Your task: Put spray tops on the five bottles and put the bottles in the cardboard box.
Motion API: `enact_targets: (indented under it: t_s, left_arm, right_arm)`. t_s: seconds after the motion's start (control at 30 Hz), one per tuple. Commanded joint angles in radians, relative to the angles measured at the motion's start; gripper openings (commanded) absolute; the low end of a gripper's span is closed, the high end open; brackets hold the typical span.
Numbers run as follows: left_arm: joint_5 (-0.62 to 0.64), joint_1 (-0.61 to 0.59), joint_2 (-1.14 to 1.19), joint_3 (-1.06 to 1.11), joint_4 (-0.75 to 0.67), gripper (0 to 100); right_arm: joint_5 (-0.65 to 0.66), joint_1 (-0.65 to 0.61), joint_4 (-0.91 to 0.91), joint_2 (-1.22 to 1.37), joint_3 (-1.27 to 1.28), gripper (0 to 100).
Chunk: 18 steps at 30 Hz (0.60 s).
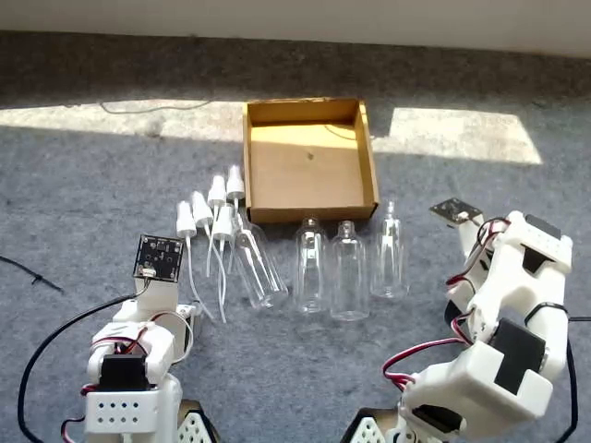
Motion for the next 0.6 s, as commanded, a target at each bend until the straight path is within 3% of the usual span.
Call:
enact_targets:
  t_s: [0.0, 0.37, 0.57]
  left_arm:
    - [-0.005, 0.013, -0.008, 0.022, 0.008, 18]
    - [-0.005, 0.013, -0.008, 0.022, 0.008, 18]
    - [-0.005, 0.013, -0.008, 0.022, 0.008, 18]
  right_arm:
    - [0.006, 0.018, -0.044, -0.004, 0.002, 30.6]
    - [-0.002, 0.027, -0.079, -0.010, 0.044, 1.8]
    - [-0.252, 0.064, -0.068, -0.068, -0.101, 1.2]
